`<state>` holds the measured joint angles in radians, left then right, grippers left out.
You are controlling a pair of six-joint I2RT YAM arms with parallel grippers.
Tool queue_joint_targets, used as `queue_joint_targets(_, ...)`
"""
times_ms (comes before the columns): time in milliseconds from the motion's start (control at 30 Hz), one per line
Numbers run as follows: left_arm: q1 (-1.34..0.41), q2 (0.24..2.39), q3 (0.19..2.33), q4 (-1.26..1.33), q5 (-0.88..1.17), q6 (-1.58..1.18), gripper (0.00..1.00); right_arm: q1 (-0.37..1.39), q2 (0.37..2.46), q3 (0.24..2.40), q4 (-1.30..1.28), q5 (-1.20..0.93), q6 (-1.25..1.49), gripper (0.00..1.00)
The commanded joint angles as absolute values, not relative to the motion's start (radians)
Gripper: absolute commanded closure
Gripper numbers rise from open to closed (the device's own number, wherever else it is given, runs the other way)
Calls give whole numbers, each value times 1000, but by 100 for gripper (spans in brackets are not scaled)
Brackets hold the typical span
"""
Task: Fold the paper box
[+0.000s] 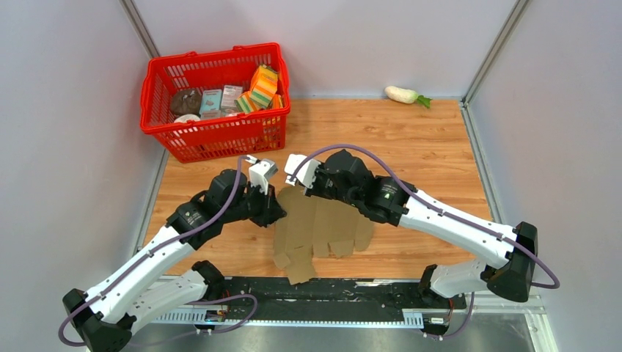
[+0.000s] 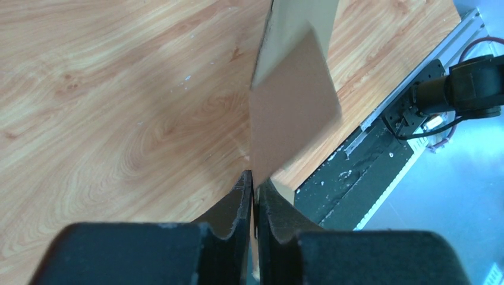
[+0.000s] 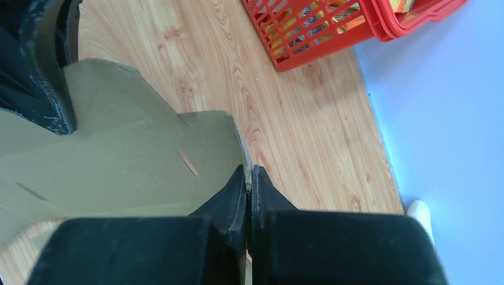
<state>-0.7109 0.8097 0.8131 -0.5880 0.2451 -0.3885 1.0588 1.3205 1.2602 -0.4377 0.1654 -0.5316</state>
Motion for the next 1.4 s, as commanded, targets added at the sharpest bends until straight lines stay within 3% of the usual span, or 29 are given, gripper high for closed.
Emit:
queue_joint_targets(0, -709, 784, 861, -612, 192, -414, 78, 1062, 1301, 1279, -382, 212, -497, 100)
queue_joint_targets(33, -710, 770, 879, -627, 161, -416, 63, 1062, 1298, 1284, -394, 218, -486, 100)
queue_joint_targets(100, -709, 709, 897, -672, 46, -416, 43, 1060, 1287, 1299, -409, 258, -433, 100)
queue_joint_targets(133, -709, 683, 919, -683, 5, -416, 25, 1054, 1281, 1327, -432, 267, -413, 100)
queue_joint_targets(267, -709, 540, 957, -707, -225, -433, 23, 987, 1256, 1411, -532, 184, -284, 100)
queue_joint_targets(400, -709, 416, 965, -706, -314, -416, 22, 865, 1264, 1428, -632, 75, -120, 100)
queue_joint_targets(533, -709, 425, 933, -732, -363, -422, 20, 709, 1275, 1335, -615, -43, 53, 100)
queue_joint_targets(800, -700, 647, 833, -602, -221, -468, 23, 459, 1321, 1079, -505, -216, 225, 100)
queue_joint_targets(933, -592, 793, 808, -447, -39, -518, 27, 377, 1315, 954, -402, -363, 278, 100)
queue_joint_targets(1133, -580, 1031, 848, -344, 52, -503, 34, 368, 1319, 885, -403, -304, 301, 96)
queue_joint_targets(1233, -580, 1110, 853, -321, 46, -494, 34, 361, 1306, 876, -413, -247, 327, 84)
queue_joint_targets(1267, -580, 1138, 856, -319, 48, -491, 34, 356, 1302, 874, -411, -244, 322, 69)
queue_joint_targets(1367, -580, 1161, 853, -313, 58, -479, 35, 353, 1293, 905, -437, -204, 295, 48)
